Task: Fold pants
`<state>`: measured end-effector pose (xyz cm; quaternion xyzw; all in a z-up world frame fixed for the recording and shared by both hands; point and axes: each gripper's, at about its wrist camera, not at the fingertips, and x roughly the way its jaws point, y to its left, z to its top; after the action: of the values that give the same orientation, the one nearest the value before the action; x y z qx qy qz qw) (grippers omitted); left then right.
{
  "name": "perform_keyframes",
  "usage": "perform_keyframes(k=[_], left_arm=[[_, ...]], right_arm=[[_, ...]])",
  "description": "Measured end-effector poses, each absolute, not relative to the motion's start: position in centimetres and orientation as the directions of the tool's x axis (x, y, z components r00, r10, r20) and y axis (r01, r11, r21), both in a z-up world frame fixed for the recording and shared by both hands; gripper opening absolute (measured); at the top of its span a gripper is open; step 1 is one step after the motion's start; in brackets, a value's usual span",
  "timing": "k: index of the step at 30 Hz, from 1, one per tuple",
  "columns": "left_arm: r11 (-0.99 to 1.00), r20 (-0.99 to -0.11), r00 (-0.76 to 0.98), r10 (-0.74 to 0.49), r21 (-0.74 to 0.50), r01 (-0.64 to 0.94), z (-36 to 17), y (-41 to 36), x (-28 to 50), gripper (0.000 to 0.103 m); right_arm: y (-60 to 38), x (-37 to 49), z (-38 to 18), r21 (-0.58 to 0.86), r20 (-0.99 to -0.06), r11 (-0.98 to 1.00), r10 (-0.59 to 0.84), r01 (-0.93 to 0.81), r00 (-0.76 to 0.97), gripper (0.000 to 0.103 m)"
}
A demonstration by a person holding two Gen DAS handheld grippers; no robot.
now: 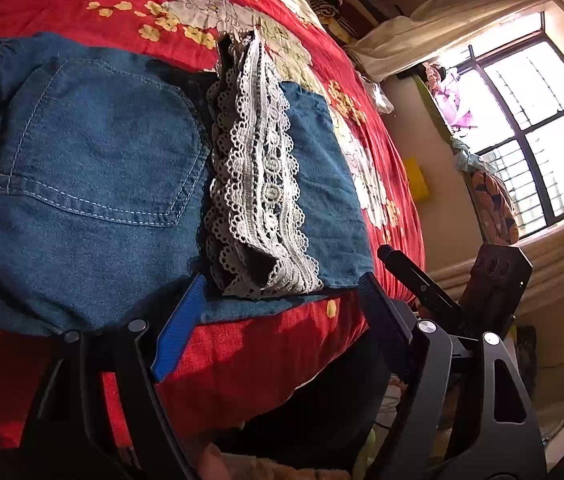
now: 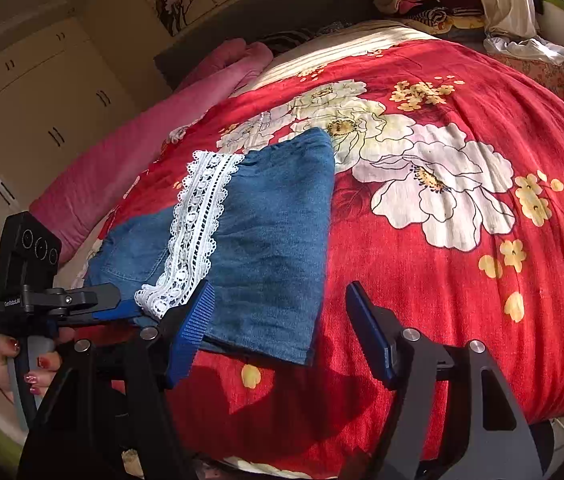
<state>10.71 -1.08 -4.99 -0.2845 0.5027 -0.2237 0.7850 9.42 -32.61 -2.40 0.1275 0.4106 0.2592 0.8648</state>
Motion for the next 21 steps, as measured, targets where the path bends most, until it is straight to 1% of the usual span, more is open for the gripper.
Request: perform_keyframes(k=[1,4,5,6,7,8,9,11,14,18,21], left_arm=[[0.743,-0.669,0.398,-0.628,-0.668,0.050,-5.3,-1.1,10.8,0.069],[0.728,-0.671,0.385,-0.634,-0.686,0.004,-6.3,-1.3,11.4,0.065],[0.722,-0.668,0.379,-0.641,-0.692,0.001,-6.6,-1.5,11.5,0.060],[0.715,-0.666,0.376,-0.644,-0.699,-0.012,-7.0,-1.6,11.8,0.049],[0.705,-0.662,0.376,-0.648,-0.708,-0.032,-7.3,-1.7,12.0,0.045],[0.683,-0.647,0.379,-0.662,-0.729,-0.050,-7.7,-1.4,12.2,0.036],[0.650,-0.622,0.382,-0.684,-0.757,-0.067,-8.2,-1.1,12.3,0.020],[0.610,-0.596,0.380,-0.708,-0.786,-0.096,-8.7,-0.5,12.3,0.016],[0.644,-0.613,0.395,-0.685,-0.762,-0.065,-7.2,-0.4,11.3,0.014],[0.729,-0.661,0.436,-0.611,-0.684,-0.015,-4.9,-0.7,9.9,0.014],[0.778,-0.698,0.439,-0.566,-0.629,0.002,-4.9,-1.5,9.5,0.017]], right_arm=[[-32.6,9.3,-2.6,0.427,-0.651,0.837,0.547,-0.342,0.527,0.067],[-32.4,9.1,-2.9,0.419,-0.656,0.839,0.545,-0.348,0.523,0.067],[-32.3,9.1,-2.9,0.416,-0.656,0.839,0.545,-0.351,0.523,0.067],[-32.2,9.1,-3.0,0.413,-0.656,0.838,0.545,-0.356,0.522,0.067],[-32.0,9.2,-3.0,0.409,-0.660,0.840,0.543,-0.357,0.519,0.067],[-31.9,9.3,-3.1,0.407,-0.664,0.840,0.542,-0.359,0.516,0.067],[-31.7,9.4,-3.2,0.406,-0.666,0.839,0.543,-0.363,0.511,0.067],[-31.4,9.5,-3.4,0.402,-0.675,0.842,0.538,-0.359,0.505,0.066],[-31.2,9.5,-3.3,0.381,-0.690,0.856,0.514,-0.348,0.510,0.066],[-30.7,8.7,-1.9,0.333,-0.664,0.866,0.496,-0.373,0.559,0.066],[-29.9,8.8,-1.7,0.295,-0.666,0.869,0.485,-0.397,0.566,0.066]])
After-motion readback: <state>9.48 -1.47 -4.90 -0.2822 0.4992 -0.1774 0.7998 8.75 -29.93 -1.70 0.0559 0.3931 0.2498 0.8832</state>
